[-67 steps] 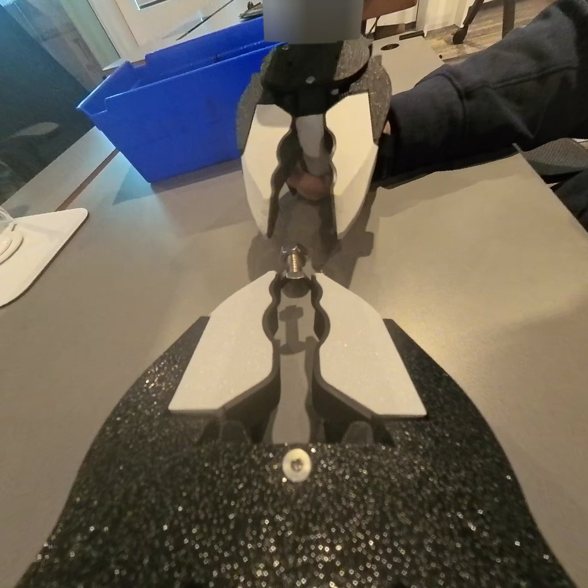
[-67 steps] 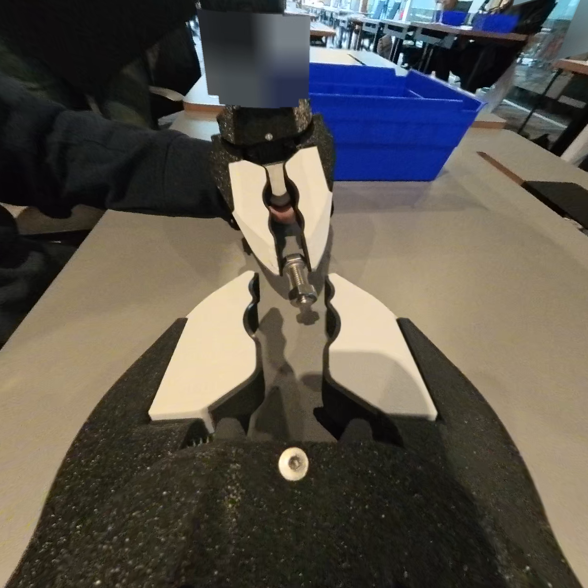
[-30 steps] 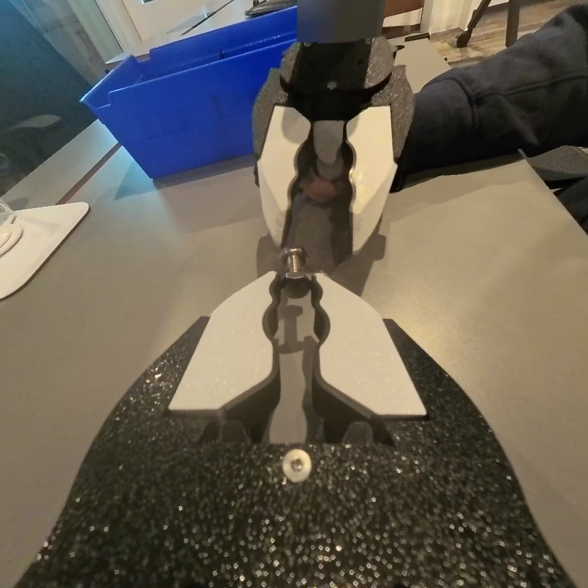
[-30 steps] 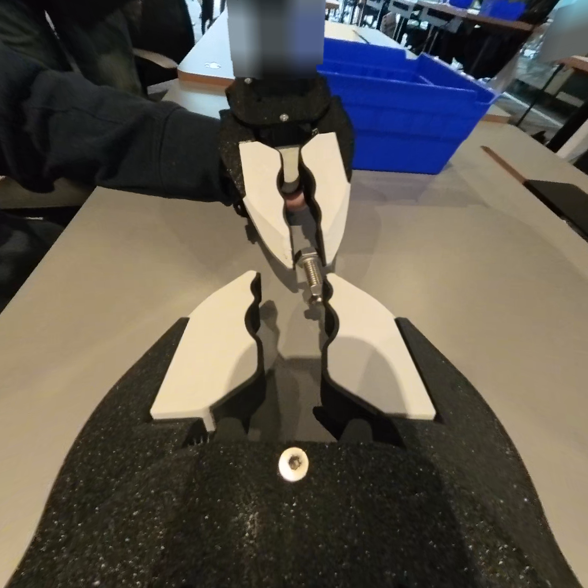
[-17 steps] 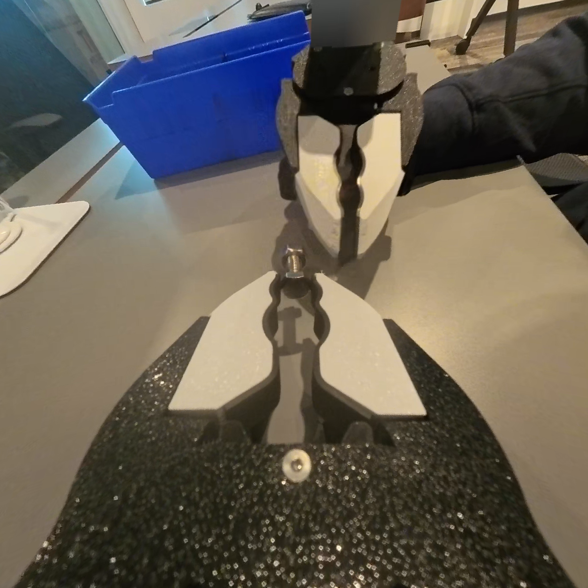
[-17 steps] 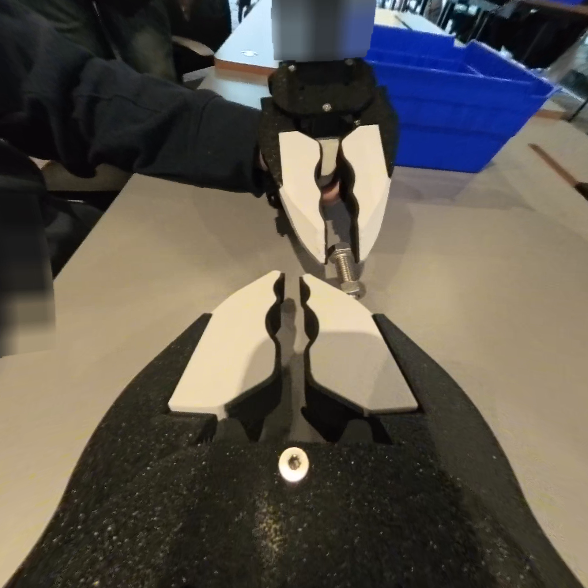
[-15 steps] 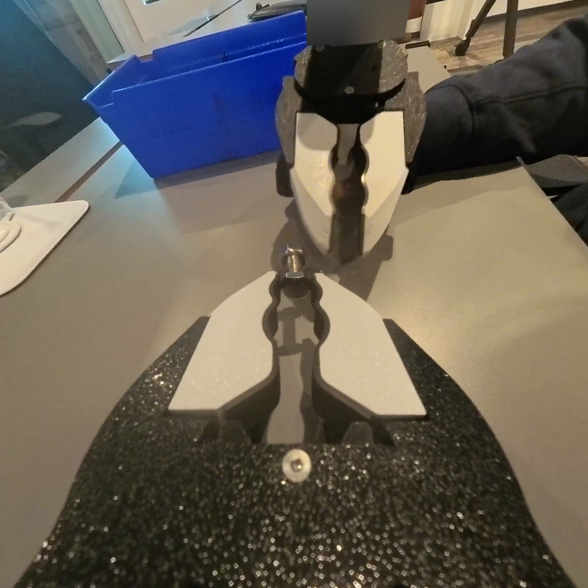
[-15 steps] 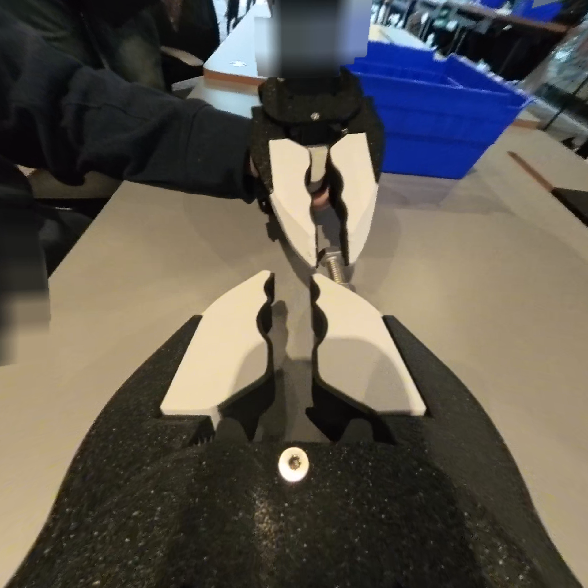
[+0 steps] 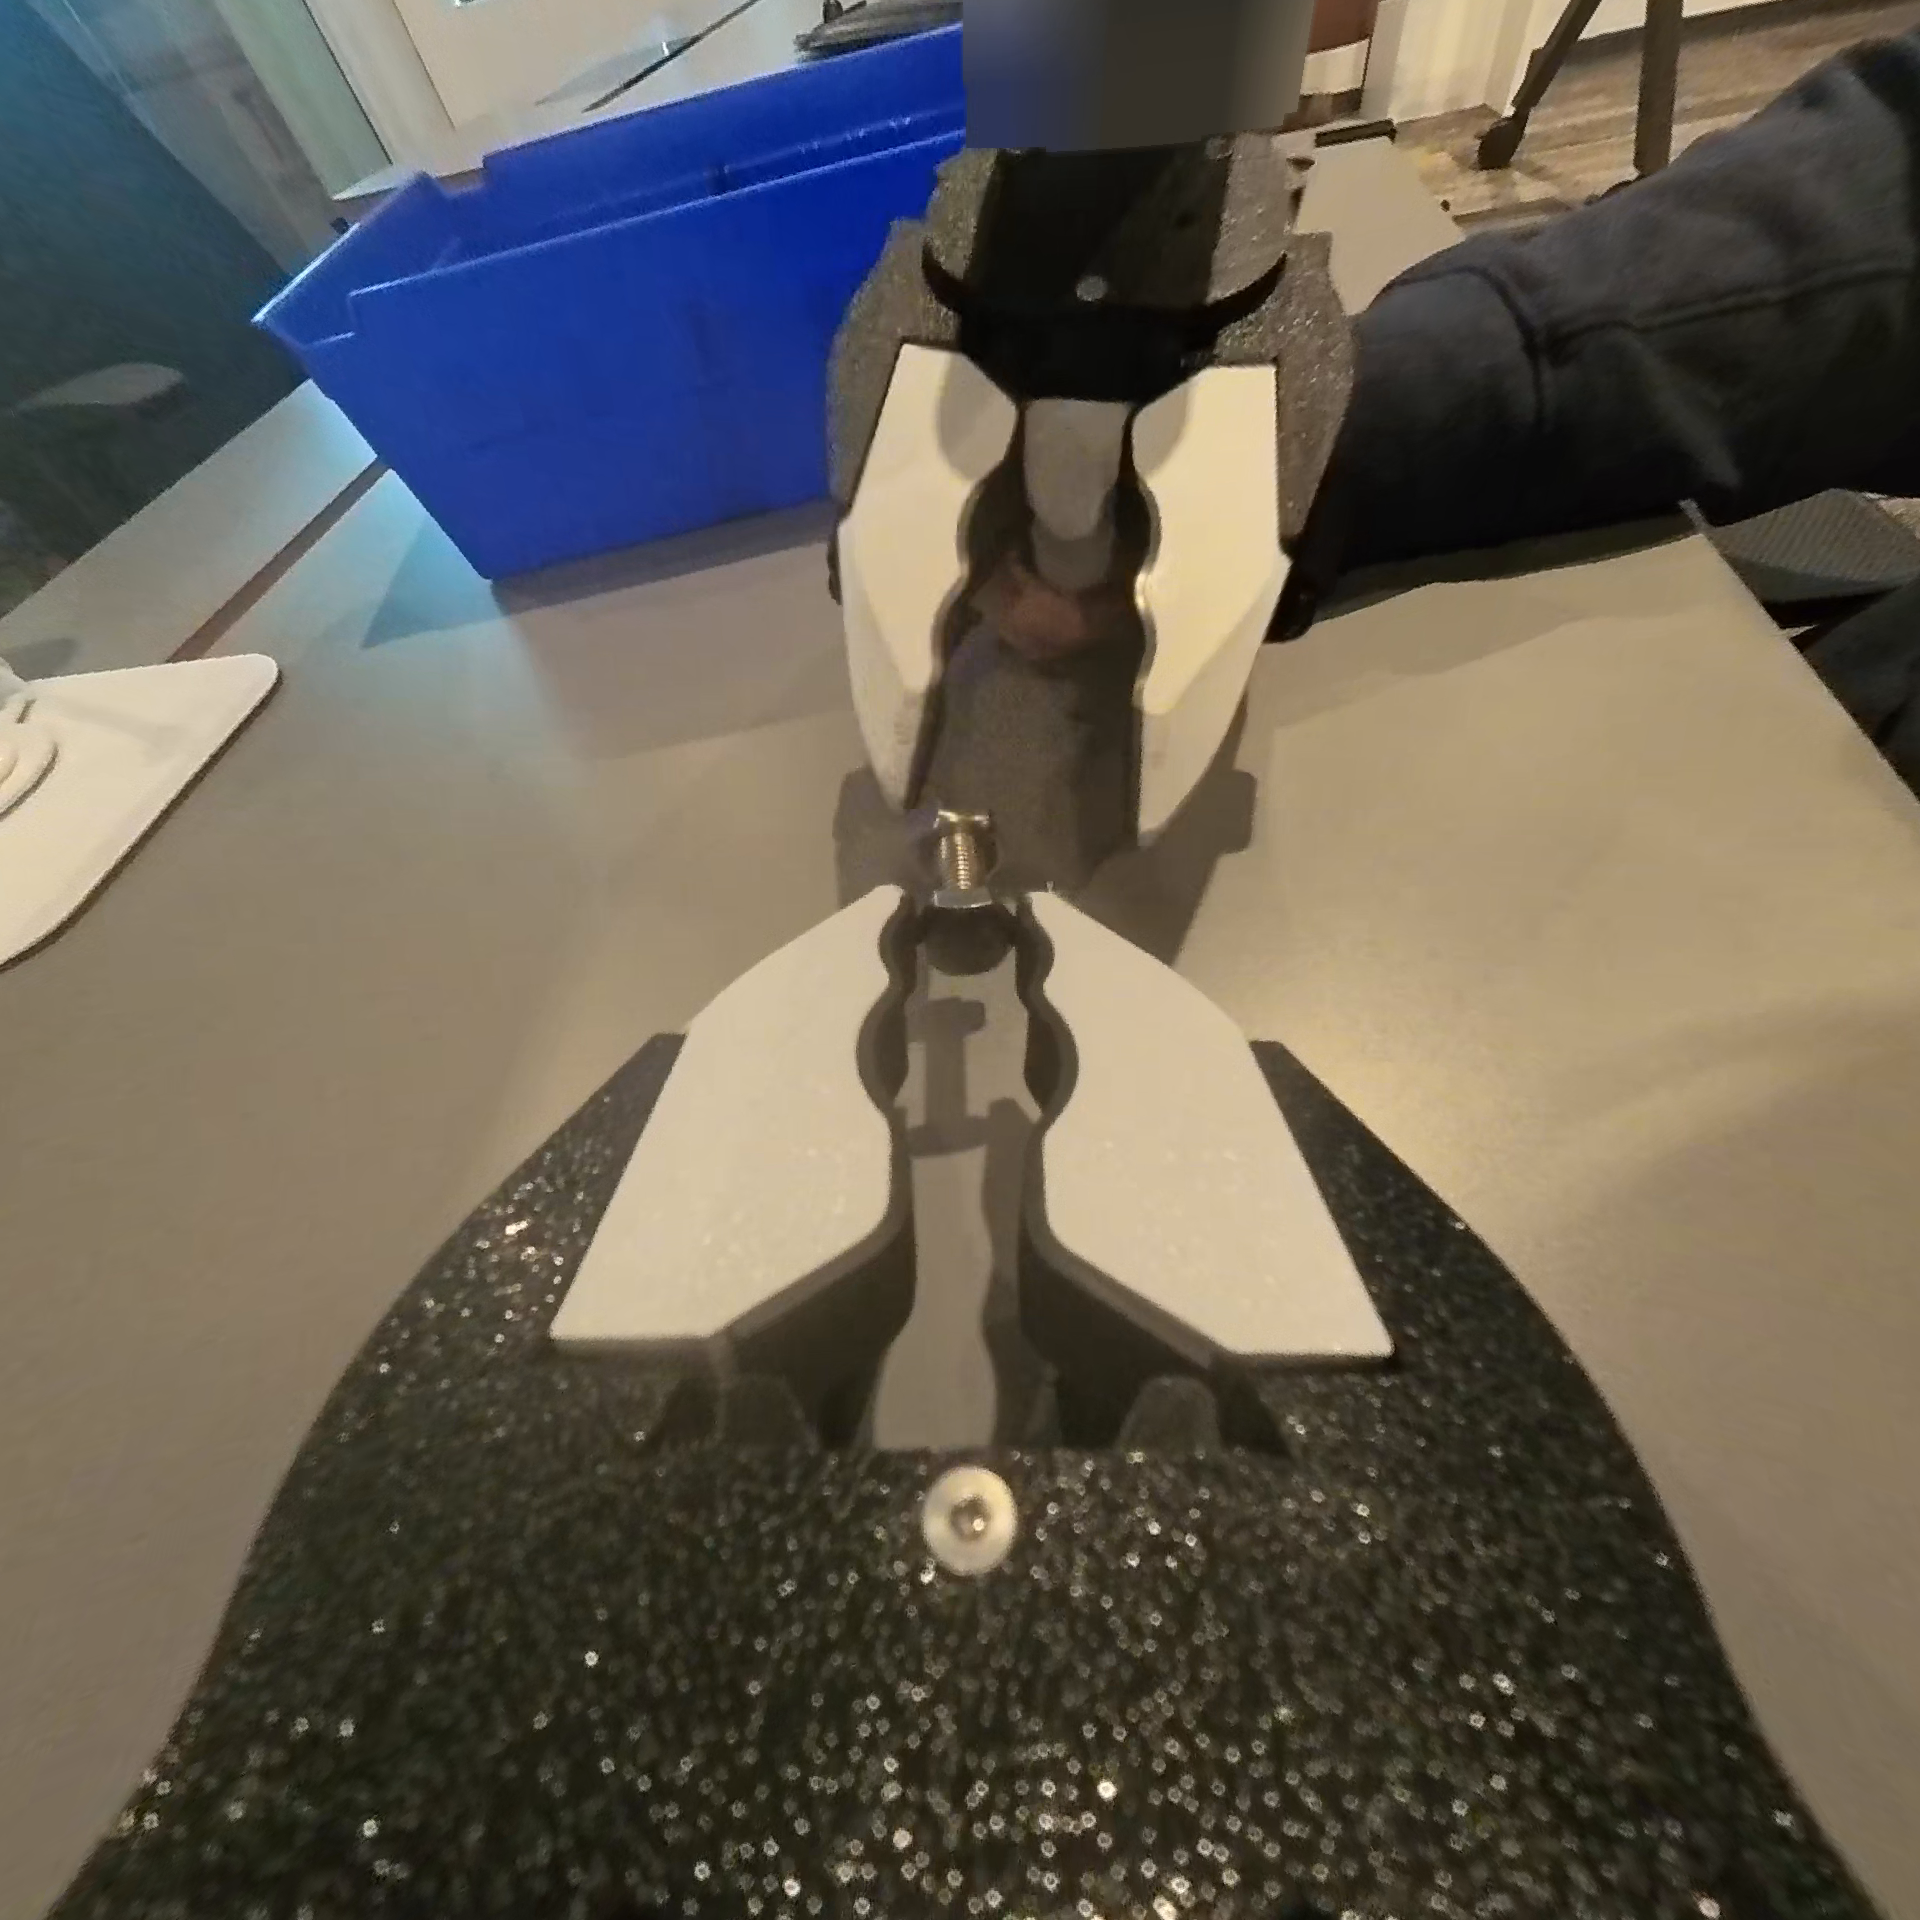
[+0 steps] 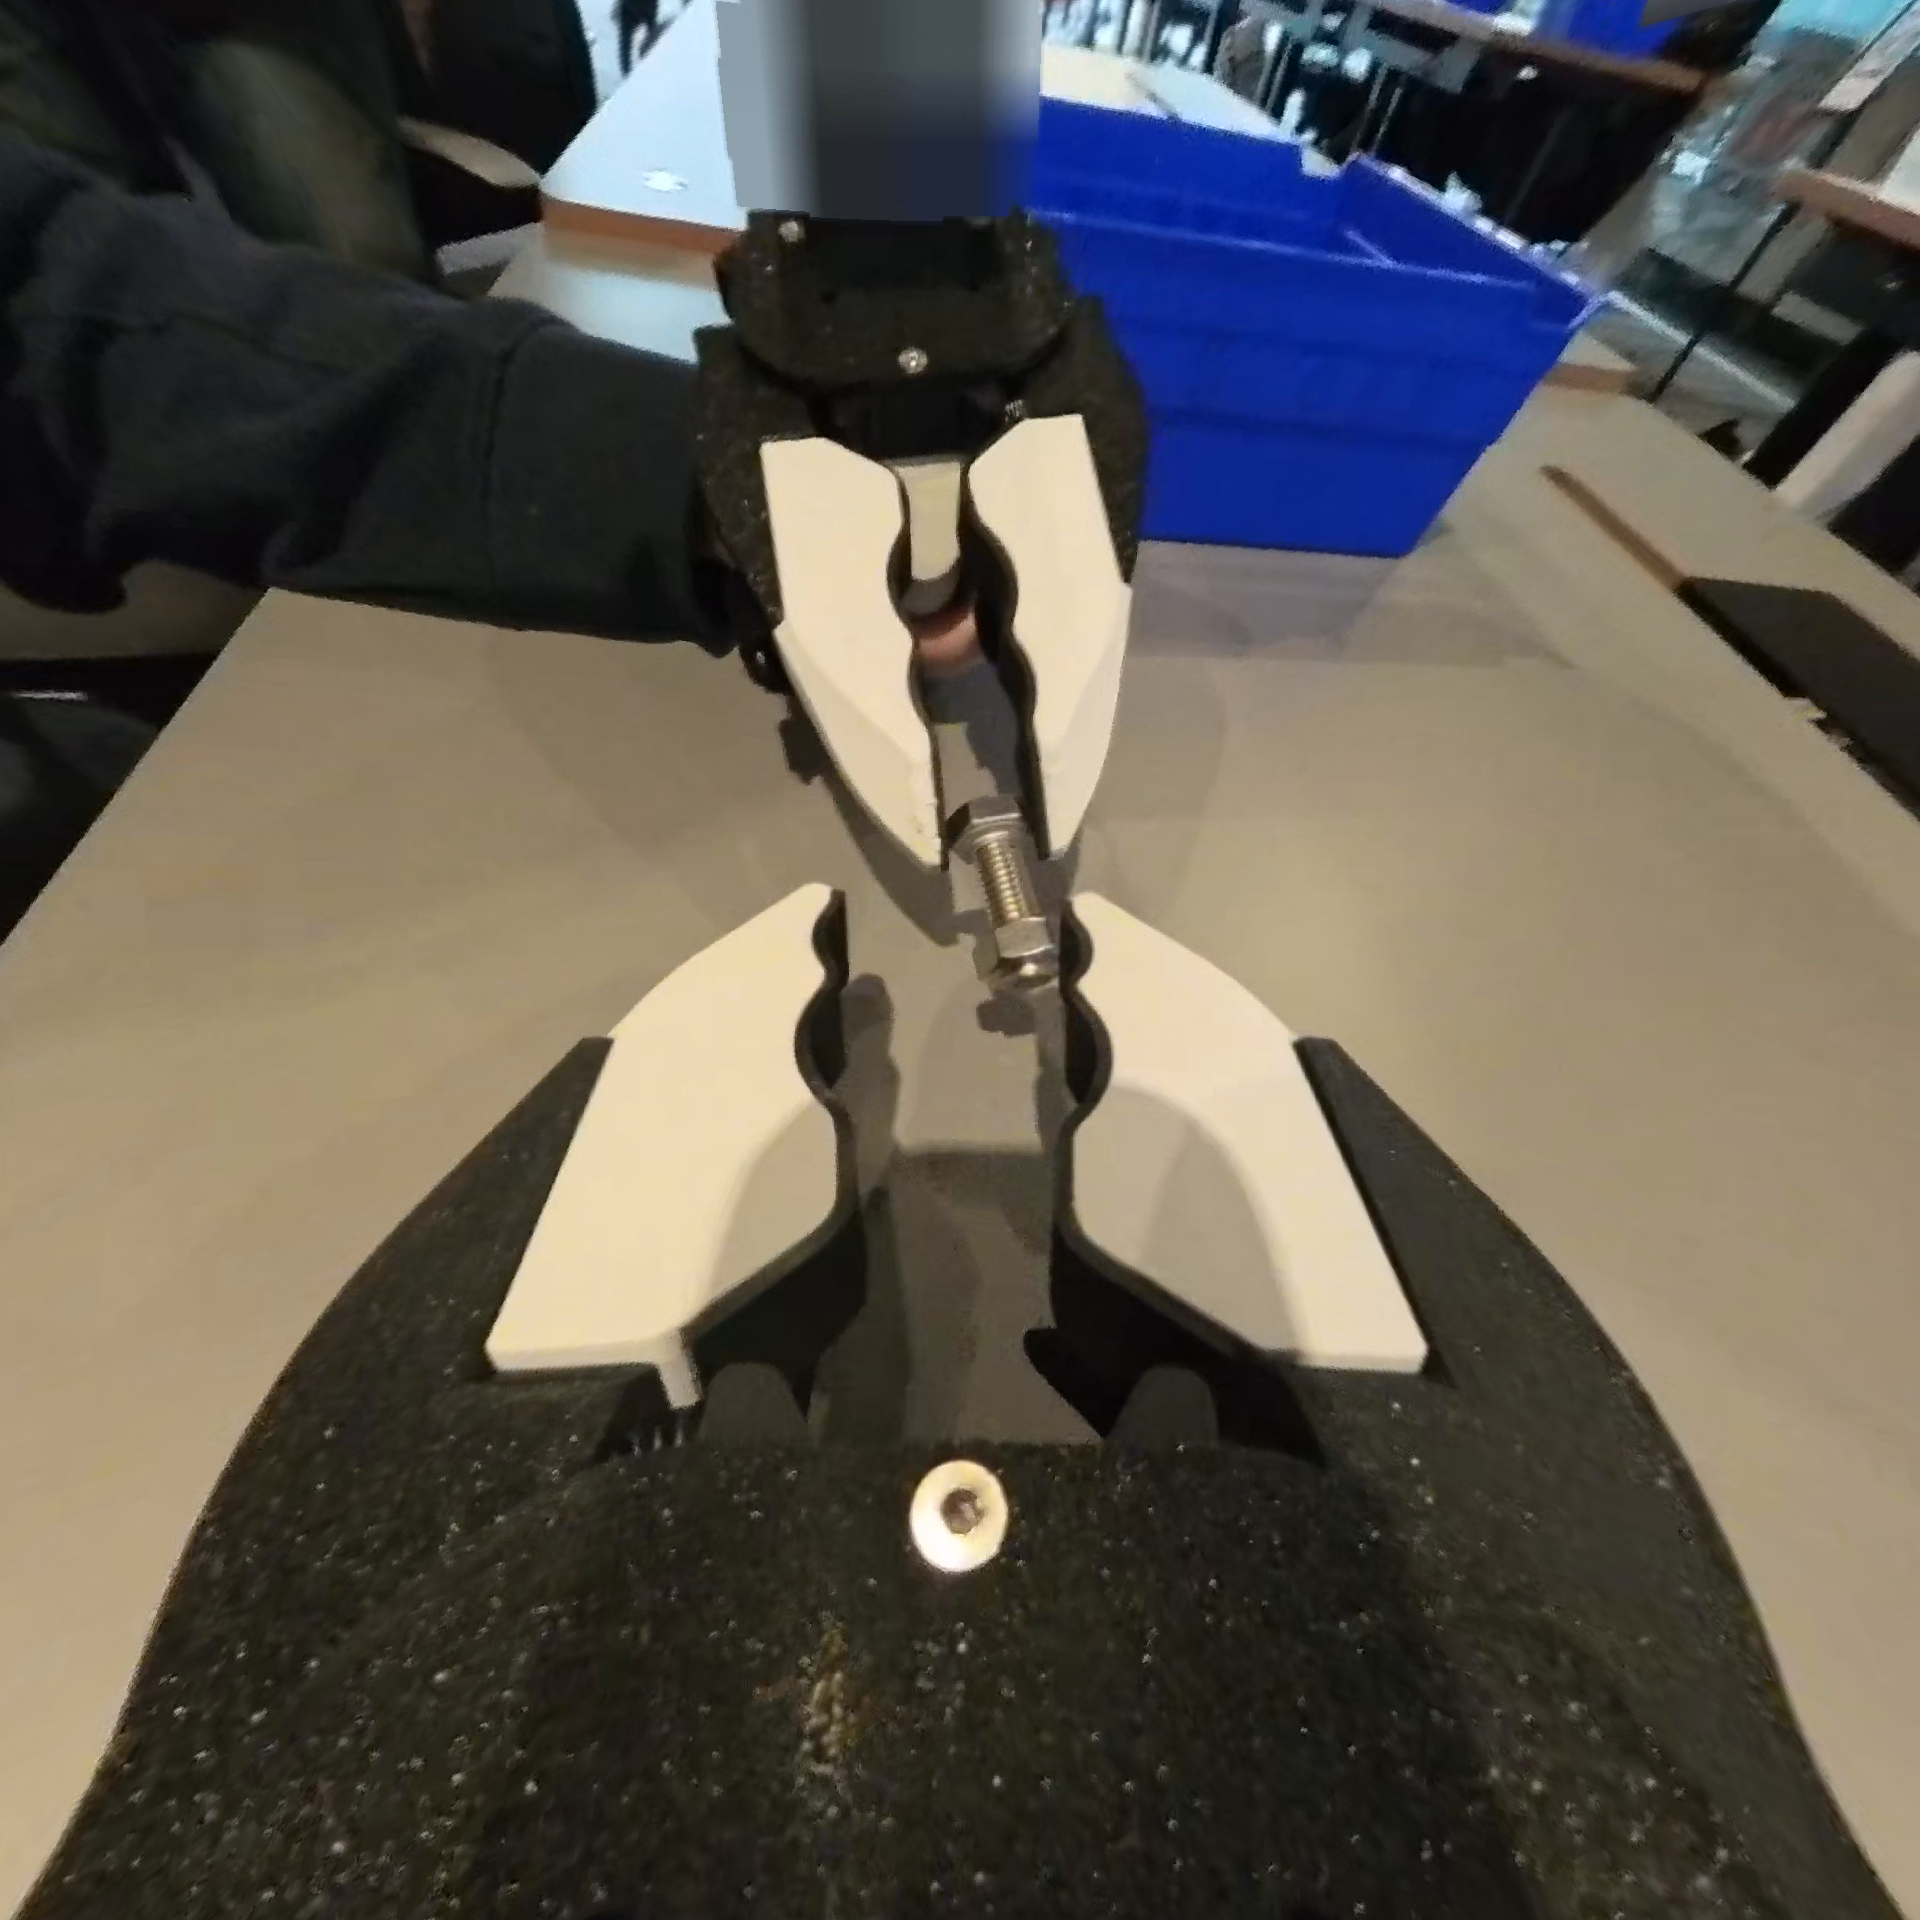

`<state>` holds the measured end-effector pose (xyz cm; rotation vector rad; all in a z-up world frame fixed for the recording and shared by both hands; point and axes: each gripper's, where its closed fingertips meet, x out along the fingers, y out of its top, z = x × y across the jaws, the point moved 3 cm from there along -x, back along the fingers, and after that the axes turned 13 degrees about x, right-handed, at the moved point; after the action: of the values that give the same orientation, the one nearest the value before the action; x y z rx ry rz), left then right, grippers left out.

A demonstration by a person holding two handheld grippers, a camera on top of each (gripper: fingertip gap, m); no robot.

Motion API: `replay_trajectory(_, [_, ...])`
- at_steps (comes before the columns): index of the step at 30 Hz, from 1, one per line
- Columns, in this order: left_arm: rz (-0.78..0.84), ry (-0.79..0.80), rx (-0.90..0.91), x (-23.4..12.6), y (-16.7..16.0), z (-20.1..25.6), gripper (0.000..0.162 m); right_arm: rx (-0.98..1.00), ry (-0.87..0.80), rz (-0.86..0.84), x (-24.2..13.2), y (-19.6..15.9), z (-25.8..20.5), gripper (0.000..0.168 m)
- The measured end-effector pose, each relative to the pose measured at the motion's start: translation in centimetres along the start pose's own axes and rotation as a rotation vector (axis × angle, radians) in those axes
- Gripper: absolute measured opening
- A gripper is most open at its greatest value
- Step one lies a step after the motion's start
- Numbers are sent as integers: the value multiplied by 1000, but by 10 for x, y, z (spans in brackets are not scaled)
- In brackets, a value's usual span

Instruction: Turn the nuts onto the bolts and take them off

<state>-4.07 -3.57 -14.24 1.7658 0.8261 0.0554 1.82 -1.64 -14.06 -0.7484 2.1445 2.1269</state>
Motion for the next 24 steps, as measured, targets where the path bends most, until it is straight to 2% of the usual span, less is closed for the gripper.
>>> replay_trajectory(1, [0,-1,1,0,0,0,17,-3,8,-14,0,-1,-2,36])
replay_trajectory(3, [-9,2,3,1,-1,0,18,-7,78,-31,-3,-4,-11,11])
replay_trajectory(5, [-8,1,2,0,-1,0,18,3,63,-2,-6,-2,-9,17])
replay_trajectory(8, [-2,0,-4,0,0,0,18,8,4,22,-4,1,0,37])
replay_trajectory(10, [1,2,-5,0,0,0,17,-4,-11,-2,-2,-1,1,41])
replay_trajectory(11, [3,2,-5,-1,0,0,17,-15,-1,-15,-1,-2,-2,37])
replay_trajectory(13, [1,4,-4,0,0,0,17,-24,73,-39,-4,-6,-12,6])
replay_trajectory(15, [3,2,-7,-1,0,0,18,-11,43,-16,-5,-4,-9,15])
replay_trajectory(17, [3,-1,-9,0,0,0,17,-6,0,11,-5,0,-2,32])
replay_trajectory(20, [0,0,-5,0,0,0,17,-19,-30,-3,-2,-1,2,40])
replay_trajectory(21, [1,0,-5,0,0,0,17,-26,-13,-19,-2,-3,-2,34])
replay_trajectory(23, [-1,2,-5,0,0,0,17,-27,65,-49,-4,-7,-12,6])
replay_trajectory(24, [1,1,-6,0,0,0,18,-22,54,-40,-5,-6,-11,10])
